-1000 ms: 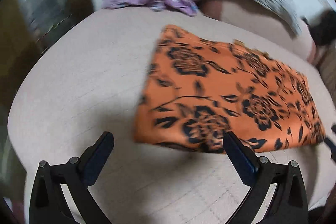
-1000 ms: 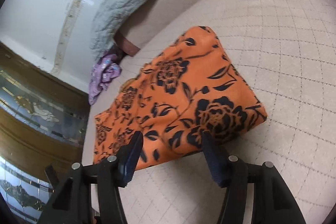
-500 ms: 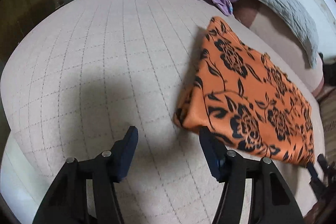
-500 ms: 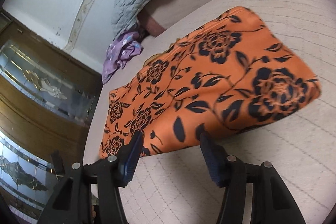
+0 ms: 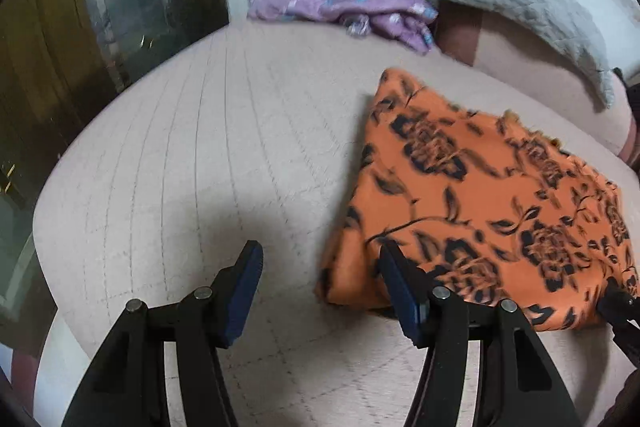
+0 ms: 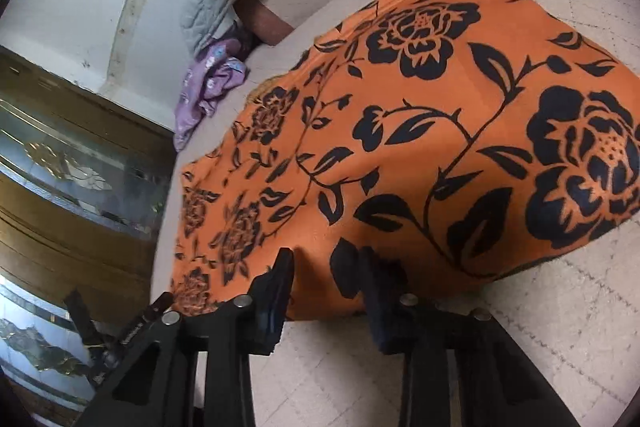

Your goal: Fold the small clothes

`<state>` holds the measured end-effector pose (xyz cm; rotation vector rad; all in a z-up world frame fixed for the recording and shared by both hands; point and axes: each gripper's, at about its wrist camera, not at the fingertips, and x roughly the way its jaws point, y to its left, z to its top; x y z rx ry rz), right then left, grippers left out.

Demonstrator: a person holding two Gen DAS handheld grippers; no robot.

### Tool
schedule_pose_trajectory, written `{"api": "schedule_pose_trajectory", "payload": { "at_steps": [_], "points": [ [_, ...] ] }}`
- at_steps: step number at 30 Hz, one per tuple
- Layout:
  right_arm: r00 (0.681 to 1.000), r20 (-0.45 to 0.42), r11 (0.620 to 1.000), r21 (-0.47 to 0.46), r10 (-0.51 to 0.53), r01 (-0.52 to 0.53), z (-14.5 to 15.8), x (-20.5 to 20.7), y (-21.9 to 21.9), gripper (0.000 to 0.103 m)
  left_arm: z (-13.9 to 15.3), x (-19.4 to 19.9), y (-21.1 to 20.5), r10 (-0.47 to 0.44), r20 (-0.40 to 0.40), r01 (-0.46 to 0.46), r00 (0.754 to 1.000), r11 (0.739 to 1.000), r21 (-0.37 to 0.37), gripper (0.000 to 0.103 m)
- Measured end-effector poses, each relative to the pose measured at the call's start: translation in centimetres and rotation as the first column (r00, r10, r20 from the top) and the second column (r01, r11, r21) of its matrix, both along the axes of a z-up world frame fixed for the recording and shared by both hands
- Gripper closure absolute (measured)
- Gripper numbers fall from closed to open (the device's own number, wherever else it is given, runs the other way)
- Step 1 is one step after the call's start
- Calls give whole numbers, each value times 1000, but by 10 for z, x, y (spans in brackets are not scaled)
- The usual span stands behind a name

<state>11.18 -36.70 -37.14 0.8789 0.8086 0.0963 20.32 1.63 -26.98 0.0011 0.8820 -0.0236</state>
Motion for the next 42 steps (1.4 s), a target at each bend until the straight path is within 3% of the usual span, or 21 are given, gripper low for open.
{"api": "schedule_pose_trajectory", "payload": {
  "at_steps": [3, 5, 7, 14, 21, 23, 26, 29, 32, 35, 38, 42],
  "points": [
    [999, 33, 998, 61, -30, 28, 7, -19, -16, 63, 19, -11, -8, -43, 95, 45, 994, 999, -17, 40],
    [997, 41, 992, 102, -72, 67, 10, -38, -35, 62, 24, -14, -16, -89, 118, 95, 989, 995, -44, 33],
    [991, 29, 984, 124, -129, 125, 10, -56, -56, 39, 26, -19, -26, -136, 120, 144, 983, 988, -63, 29],
    [949, -3, 900, 317, -315, 299, -15, -110, -121, 39, 18, -18, -70, -266, 45, 269, 963, 958, -98, 28],
    [909, -71, 791, 467, -411, 394, -44, -94, -134, 39, 4, -3, -108, -343, -55, 334, 938, 933, -132, 28],
    [891, -81, 776, 461, -446, 430, -47, -85, -134, 40, -5, 7, -115, -356, -90, 343, 930, 930, -135, 28],
    [879, -73, 785, 421, -471, 455, -45, -65, -132, 38, -23, 18, -125, -372, -149, 357, 916, 926, -123, 25],
    [872, -67, 798, 373, -485, 473, -41, -49, -132, 38, -30, 16, -140, -410, -132, 409, 902, 912, -40, 17],
    [862, -66, 792, 364, -502, 490, -40, -45, -134, 38, -28, 12, -148, -430, -110, 434, 896, 901, 9, 17],
    [858, -59, 781, 386, -510, 491, -40, -49, -136, 38, -14, 14, -138, -420, -50, 417, 906, 907, -56, 17],
    [853, -47, 757, 438, -519, 485, -37, -65, -138, 38, -5, 17, -129, -396, -7, 396, 918, 917, -41, 17],
    [814, -67, 713, 446, -577, 542, -40, -96, -148, 39, -15, 33, -120, -334, -69, 329, 940, 941, -83, 17]
  ]
}}
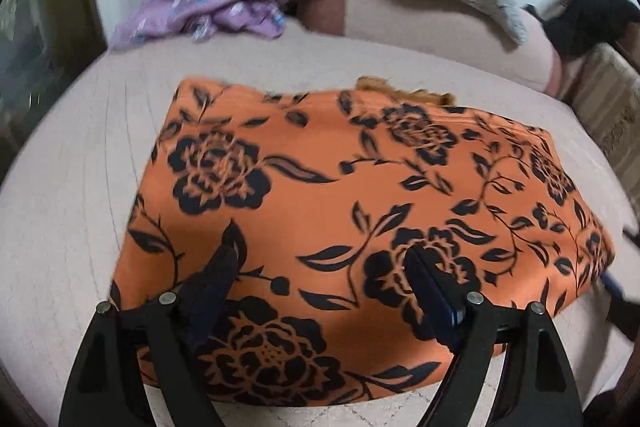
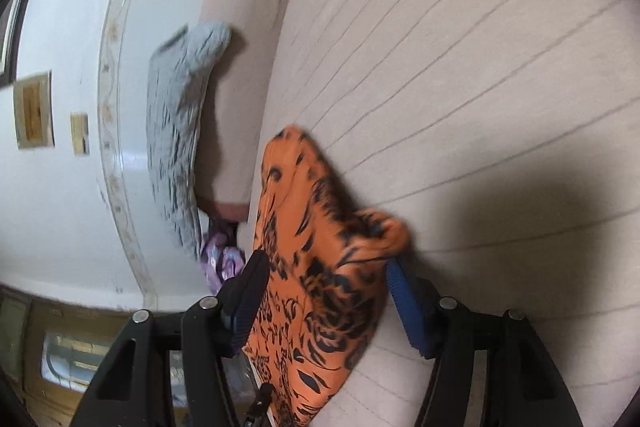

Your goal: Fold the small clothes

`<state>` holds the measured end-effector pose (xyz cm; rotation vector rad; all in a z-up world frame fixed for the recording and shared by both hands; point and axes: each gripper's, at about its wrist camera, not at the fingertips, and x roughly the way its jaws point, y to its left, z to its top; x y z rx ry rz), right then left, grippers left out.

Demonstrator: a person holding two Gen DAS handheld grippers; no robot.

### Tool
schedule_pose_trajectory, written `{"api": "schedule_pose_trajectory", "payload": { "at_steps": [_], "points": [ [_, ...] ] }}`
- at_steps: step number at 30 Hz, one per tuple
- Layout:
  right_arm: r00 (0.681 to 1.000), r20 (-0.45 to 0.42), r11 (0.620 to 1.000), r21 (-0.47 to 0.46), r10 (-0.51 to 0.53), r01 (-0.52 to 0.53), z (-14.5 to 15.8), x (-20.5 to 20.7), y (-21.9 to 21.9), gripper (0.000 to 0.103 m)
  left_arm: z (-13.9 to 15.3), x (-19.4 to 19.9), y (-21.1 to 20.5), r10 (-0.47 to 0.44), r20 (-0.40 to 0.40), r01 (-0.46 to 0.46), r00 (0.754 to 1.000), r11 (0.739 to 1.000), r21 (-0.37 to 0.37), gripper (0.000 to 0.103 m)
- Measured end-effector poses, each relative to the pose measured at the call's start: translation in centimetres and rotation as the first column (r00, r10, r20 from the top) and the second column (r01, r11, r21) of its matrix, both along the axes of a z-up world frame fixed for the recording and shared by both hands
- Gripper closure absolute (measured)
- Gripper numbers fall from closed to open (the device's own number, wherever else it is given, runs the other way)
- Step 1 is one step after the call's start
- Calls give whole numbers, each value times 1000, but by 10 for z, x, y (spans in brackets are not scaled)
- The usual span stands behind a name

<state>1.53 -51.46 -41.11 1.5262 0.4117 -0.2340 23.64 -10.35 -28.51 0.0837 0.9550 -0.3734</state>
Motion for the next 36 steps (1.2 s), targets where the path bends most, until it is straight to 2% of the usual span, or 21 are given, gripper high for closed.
{"api": "schedule_pose_trajectory", "payload": {
  "at_steps": [3, 5, 8, 10, 13, 14, 15, 16, 21, 23, 24, 25, 26, 27, 28, 29, 31, 33, 36],
  "points": [
    [999, -36, 1000, 12, 19, -18, -7, -1, 0, 39, -2, 4, 4, 28, -24, -29, 999, 999, -30, 17],
    [997, -67, 998, -41, 47, -50, -2, 9, 7, 39, -1, 3, 1, 21, -13, -22, 1000, 999, -28, 17],
    [994, -87, 993, -83, 72, -79, -1, 31, 14, 39, -5, -2, -8, -19, -9, 19, 1000, 1000, 10, 17],
    [990, -114, 984, -153, 78, -95, 3, 49, 16, 39, -9, -3, -11, -37, -13, 37, 999, 999, 36, 17],
    [989, -118, 973, -206, 83, -106, 6, 57, 21, 39, -12, -3, -16, -55, -18, 56, 998, 996, 67, 17],
    [989, -116, 969, -219, 88, -111, 7, 58, 22, 43, -12, -3, -16, -60, -16, 61, 998, 995, 75, 17],
    [989, -106, 967, -226, 99, -121, 8, 60, 22, 62, -11, -5, -15, -59, -14, 60, 998, 995, 75, 17],
    [989, -100, 965, -225, 112, -132, 8, 61, 24, 66, -8, -5, -12, -53, -10, 54, 999, 996, 68, 17],
    [991, -94, 928, -353, 96, -123, 32, 53, 38, 72, 24, 3, 18, 20, 86, -22, 996, 1000, 16, 17],
    [991, -92, 914, -387, 96, -124, 40, 52, 44, 72, 26, 12, 32, 75, 97, -80, 992, 996, 45, 17],
    [991, -92, 910, -394, 99, -128, 41, 52, 46, 72, 20, 18, 39, 106, 77, -112, 991, 990, 81, 17],
    [990, -95, 910, -393, 102, -132, 42, 52, 46, 72, 4, 29, 44, 126, 3, -125, 992, 985, 120, 17],
    [988, -112, 917, -375, 102, -138, 38, 52, 45, 72, -11, 38, 48, 138, -76, -127, 987, 983, 133, 17],
    [987, -124, 924, -356, 101, -140, 33, 52, 43, 72, -21, 43, 54, 158, -133, -143, 979, 984, 110, 17],
    [987, -131, 934, -332, 96, -135, 28, 53, 39, 72, -18, 43, 61, 176, -128, -169, 976, 983, 66, 17],
    [988, -125, 946, -301, 89, -123, 22, 51, 37, 72, -13, 43, 64, 179, -115, -173, 977, 983, 61, 17],
    [990, -110, 946, -302, 88, -117, 26, 47, 39, 73, 3, 40, 71, 186, -57, -184, 981, 982, 42, 17],
    [990, -101, 927, -351, 103, -132, 42, 46, 46, 73, 15, 41, 83, 219, -15, -219, 976, 976, -2, 17],
    [987, -71, 888, -431, 144, -161, 77, 45, 62, 74, 22, 47, 103, 287, 2, -287, 958, 958, -1, 17]
  ]
}}
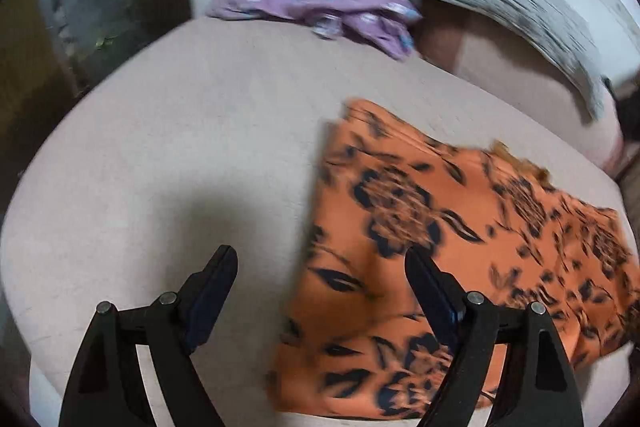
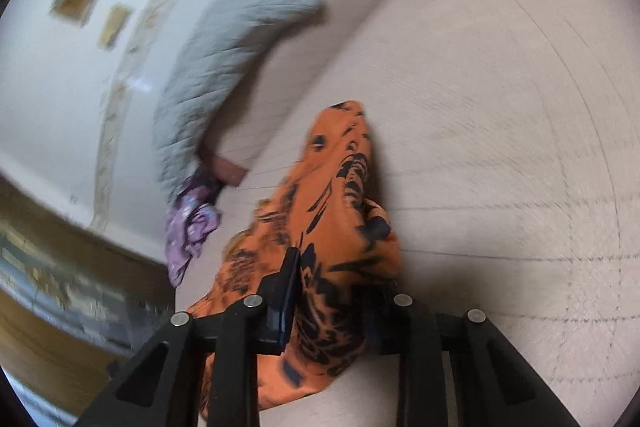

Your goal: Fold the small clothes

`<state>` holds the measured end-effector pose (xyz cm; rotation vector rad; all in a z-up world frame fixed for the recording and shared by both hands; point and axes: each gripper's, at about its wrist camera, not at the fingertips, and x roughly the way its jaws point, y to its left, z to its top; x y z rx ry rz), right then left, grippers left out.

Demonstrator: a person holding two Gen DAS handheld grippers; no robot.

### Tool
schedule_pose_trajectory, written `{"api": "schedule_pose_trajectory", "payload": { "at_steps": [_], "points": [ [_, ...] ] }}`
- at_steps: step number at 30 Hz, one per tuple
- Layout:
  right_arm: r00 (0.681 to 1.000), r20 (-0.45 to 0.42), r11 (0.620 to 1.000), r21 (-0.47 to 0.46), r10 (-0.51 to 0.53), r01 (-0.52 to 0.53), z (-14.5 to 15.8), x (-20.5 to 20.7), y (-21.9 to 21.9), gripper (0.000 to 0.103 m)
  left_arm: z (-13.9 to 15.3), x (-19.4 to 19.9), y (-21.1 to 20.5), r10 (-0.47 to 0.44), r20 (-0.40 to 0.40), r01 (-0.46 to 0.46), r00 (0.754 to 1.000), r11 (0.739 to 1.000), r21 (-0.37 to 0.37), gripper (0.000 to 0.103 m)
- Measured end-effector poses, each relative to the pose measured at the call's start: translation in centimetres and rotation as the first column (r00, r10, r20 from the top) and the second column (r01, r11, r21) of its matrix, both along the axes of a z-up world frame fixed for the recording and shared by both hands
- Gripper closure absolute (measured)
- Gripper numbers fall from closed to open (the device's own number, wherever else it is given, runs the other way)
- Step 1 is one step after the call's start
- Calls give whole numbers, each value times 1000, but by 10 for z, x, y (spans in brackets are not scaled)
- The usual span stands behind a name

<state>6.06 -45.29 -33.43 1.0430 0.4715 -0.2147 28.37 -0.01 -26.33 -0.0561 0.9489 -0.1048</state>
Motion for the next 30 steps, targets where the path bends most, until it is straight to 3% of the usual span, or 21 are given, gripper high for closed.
{"api": "schedule_pose_trajectory", "payload": {
  "at_steps": [3, 6, 11, 17, 24, 27, 30],
  "points": [
    [997, 33, 997, -46, 64, -62, 36, 9, 22, 78, 4, 7, 27, 91, -4, -92, 996, 994, -52, 17],
    [990, 41, 987, -94, 134, -129, 66, 29, 53, 82, 9, 10, 51, 168, 11, -167, 986, 985, -51, 17],
    [968, 28, 957, -157, 251, -243, 91, 68, 120, 86, 11, 5, 78, 209, 31, -207, 977, 977, -60, 17],
    [924, -20, 914, -141, 381, -380, 69, 115, 206, 88, 14, 1, 117, 267, 50, -262, 962, 961, -89, 17],
    [837, -88, 829, -114, 540, -547, 16, 141, 302, 88, 3, -1, 150, 286, 31, -281, 958, 954, -106, 17],
    [811, -153, 804, -125, 564, -582, -5, 143, 311, 87, 1, 0, 149, 217, 13, -210, 976, 957, -200, 17],
    [786, -142, 786, -65, 602, -614, -11, 138, 296, 83, -8, 3, 127, 24, -47, -40, 999, 928, -369, 17]
  ]
}}
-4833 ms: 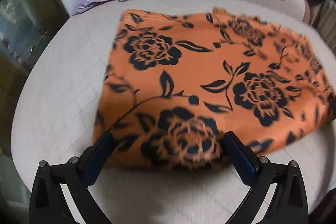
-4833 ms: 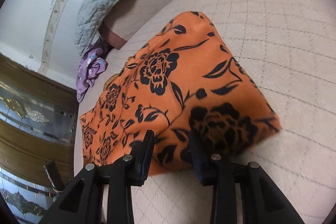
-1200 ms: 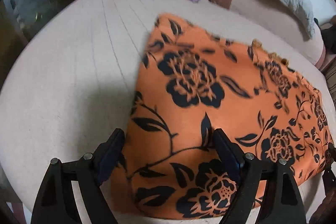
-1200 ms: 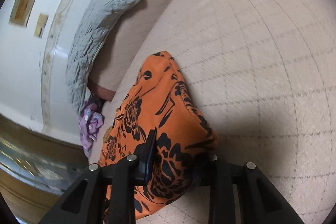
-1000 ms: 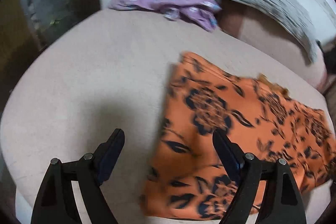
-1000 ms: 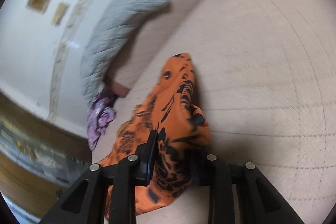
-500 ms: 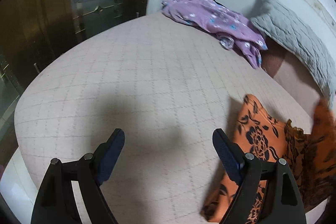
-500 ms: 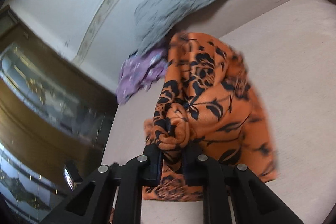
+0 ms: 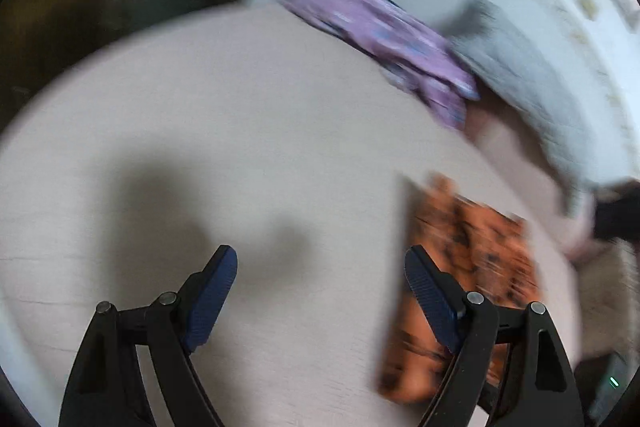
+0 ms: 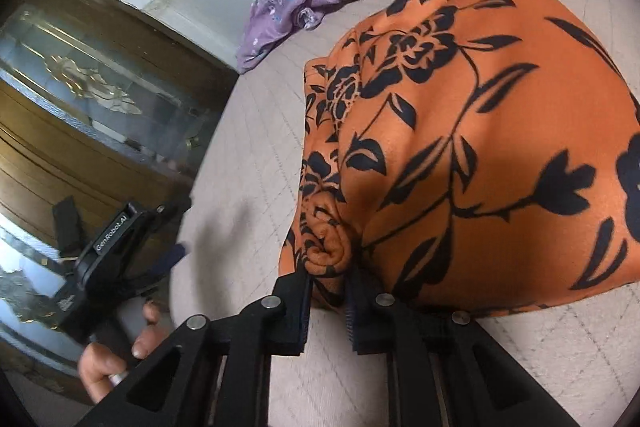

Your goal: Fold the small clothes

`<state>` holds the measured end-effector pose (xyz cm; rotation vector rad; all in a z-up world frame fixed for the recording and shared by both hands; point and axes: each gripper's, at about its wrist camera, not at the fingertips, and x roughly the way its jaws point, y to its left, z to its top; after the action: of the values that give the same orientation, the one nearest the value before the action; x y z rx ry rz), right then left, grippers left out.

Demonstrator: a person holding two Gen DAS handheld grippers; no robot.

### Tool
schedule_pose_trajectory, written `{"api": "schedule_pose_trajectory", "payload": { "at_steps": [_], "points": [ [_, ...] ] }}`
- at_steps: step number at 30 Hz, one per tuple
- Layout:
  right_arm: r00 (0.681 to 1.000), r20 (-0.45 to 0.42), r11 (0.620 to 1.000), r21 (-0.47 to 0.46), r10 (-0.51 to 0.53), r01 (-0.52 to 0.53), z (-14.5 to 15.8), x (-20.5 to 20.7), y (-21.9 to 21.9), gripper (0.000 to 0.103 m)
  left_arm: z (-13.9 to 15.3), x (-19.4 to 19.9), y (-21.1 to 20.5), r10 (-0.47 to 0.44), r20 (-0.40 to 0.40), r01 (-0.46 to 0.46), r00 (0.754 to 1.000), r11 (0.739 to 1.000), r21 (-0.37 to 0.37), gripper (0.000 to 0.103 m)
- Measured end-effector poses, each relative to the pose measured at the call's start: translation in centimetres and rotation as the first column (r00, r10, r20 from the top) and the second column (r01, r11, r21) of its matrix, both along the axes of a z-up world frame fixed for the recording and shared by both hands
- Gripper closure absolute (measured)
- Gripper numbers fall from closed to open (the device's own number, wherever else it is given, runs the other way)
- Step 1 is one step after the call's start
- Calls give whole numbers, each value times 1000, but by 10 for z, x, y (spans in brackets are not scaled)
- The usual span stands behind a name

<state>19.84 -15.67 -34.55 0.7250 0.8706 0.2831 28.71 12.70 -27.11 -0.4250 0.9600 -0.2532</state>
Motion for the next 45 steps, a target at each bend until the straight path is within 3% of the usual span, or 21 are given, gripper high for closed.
{"api": "schedule_pose_trajectory", "payload": {
  "at_steps": [3, 5, 8, 10, 13, 15, 18, 19, 20, 23, 27, 30, 31, 32, 37, 39, 41, 42, 43, 45],
  "points": [
    [997, 0, 996, -32, 78, -78, 15, -8, -13, 75, -9, -4, -34, -180, -36, 176, 983, 979, -103, 17],
    [996, 37, 996, -49, 79, -77, 27, -20, -28, 73, -13, -11, -57, -268, -43, 262, 962, 958, -117, 17],
    [994, 103, 999, -38, 32, -28, 42, -34, -57, 67, -18, -23, -85, -328, -46, 327, 943, 944, -40, 17],
    [987, 148, 994, -87, -59, 72, 49, -45, -82, 61, -23, -26, -96, -329, -66, 330, 942, 944, 4, 17],
    [972, 149, 973, -116, -183, 201, 46, -45, -113, 61, -31, -30, -113, -376, -85, 376, 923, 926, -14, 16],
    [969, 110, 965, -117, -221, 234, 31, -37, -125, 64, -34, -36, -126, -399, -70, 402, 914, 915, 38, 15],
    [991, -16, 984, -121, -133, 130, -2, -9, -112, 64, -38, -41, -140, -417, -50, 420, 907, 904, 77, 17],
    [992, 4, 982, -139, -128, 128, -3, -9, -110, 65, -36, -44, -145, -431, -33, 432, 902, 899, 78, 36],
    [992, 32, 979, -163, -123, 127, -3, -10, -106, 65, -35, -43, -146, -450, -32, 451, 892, 890, 71, 50],
    [993, 34, 981, -152, -114, 118, -5, -11, -108, 64, -32, -48, -155, -464, 4, 461, 886, 880, 116, 56],
    [994, 40, 989, -101, -104, 107, -9, -11, -114, 65, -20, -51, -156, -446, 81, 440, 891, 894, 89, 56],
    [992, 61, 989, -95, -108, 113, -10, -17, -114, 65, -14, -61, -168, -471, 133, 448, 872, 878, 168, 51],
    [992, 64, 989, -89, -111, 116, -10, -20, -115, 65, -12, -64, -169, -467, 149, 437, 871, 878, 195, 58],
    [991, 66, 990, -74, -114, 119, -11, -21, -116, 65, -9, -68, -170, -465, 178, 428, 867, 879, 211, 70],
    [990, 36, 987, 85, -138, 135, -18, -29, -117, 66, 15, -81, -150, -455, 318, 399, 832, 889, 225, 84],
    [993, 28, 988, 109, -112, 108, -17, -25, -105, 66, 18, -80, -141, -439, 332, 386, 835, 897, 213, 85],
    [995, 30, 989, 110, -99, 95, -17, -20, -94, 66, 11, -74, -130, -419, 303, 364, 856, 904, 222, 85],
    [995, 33, 992, 82, -98, 95, -16, -18, -88, 66, 3, -67, -128, -407, 265, 349, 874, 906, 239, 85],
    [995, 36, 994, 61, -97, 95, -16, -16, -86, 66, -12, -56, -127, -393, 175, 338, 903, 899, 276, 84],
    [995, 30, 995, 35, -97, 96, -18, -14, -86, 76, -35, -43, -124, -360, 60, 325, 931, 892, 313, 77]
  ]
}}
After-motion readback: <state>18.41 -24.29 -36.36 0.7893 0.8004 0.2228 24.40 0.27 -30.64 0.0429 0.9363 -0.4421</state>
